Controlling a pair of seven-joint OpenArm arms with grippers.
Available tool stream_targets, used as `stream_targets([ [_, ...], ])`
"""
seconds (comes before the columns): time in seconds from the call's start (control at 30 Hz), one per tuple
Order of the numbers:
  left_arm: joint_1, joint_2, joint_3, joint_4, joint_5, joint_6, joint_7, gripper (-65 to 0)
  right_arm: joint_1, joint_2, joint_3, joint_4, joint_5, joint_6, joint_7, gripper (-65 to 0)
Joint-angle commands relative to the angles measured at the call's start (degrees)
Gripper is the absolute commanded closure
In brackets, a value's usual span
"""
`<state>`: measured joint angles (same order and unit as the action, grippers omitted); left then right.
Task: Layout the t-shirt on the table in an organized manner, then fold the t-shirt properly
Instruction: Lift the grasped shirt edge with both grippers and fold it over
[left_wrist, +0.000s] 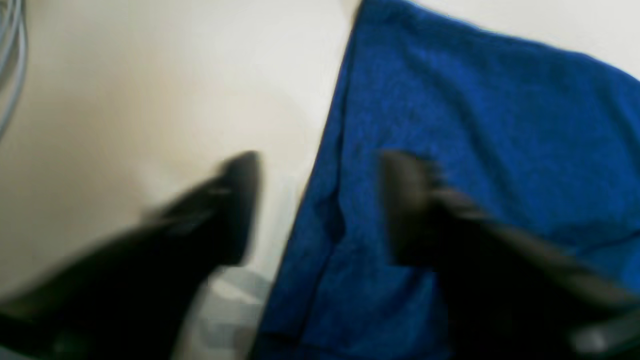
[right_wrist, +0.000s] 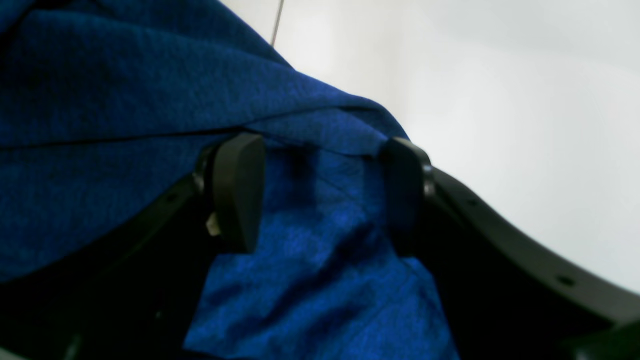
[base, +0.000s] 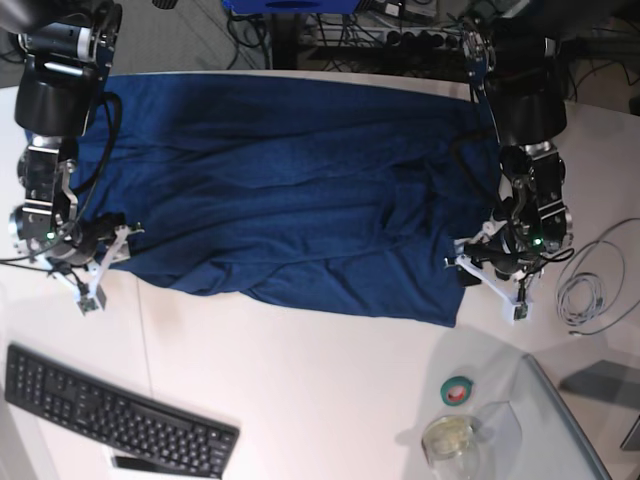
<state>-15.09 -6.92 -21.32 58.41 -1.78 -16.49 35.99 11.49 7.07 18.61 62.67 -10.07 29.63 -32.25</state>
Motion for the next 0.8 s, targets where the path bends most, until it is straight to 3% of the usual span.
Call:
stream_targets([
  [0.0, -2.0, -0.5, -0.1, -1.2, -0.7, -0.2, -2.7, -44.3, 1.4, 0.5, 0.0, 1.1, 0.4, 0.3, 1.0, -35.6],
  [0.13, -4.5, -0.6, 0.0, -9.9, -0.4, -0.2, -8.3, -41.1, 1.4, 0.6, 0.0, 1.1, 0.4, 0.3, 1.0, -35.6],
  [0.27, -5.6, -0.6, 0.0, -15.7, -0.1, -0.2, -10.9, -32.7, 1.4, 0.7, 0.2, 1.1, 0.4, 0.3, 1.0, -35.6],
  [0.33, -5.6, -0.6, 0.0, -16.4, -0.1, -0.2, -11.7, -23.9, 1.4, 0.8, 0.2, 1.1, 0.4, 0.3, 1.0, -35.6],
  [0.43, -5.3, -0.6, 0.0, -16.4, -0.3, -0.2, -11.5, 0.0, 1.4, 0.8, 0.2, 1.1, 0.4, 0.3, 1.0, -35.6],
  [0.67, -5.0, -0.8, 0.1, -15.6, -0.2, -0.3, -11.1, 0.0, 1.4, 0.8, 0.1, 1.1, 0.4, 0.3, 1.0, -35.6],
  [0.77, -4.6, -0.6, 0.0, -10.9, -0.6, -0.3, -6.1, 0.0, 1.4, 0.8, 0.2, 1.1, 0.4, 0.3, 1.0, -35.6],
])
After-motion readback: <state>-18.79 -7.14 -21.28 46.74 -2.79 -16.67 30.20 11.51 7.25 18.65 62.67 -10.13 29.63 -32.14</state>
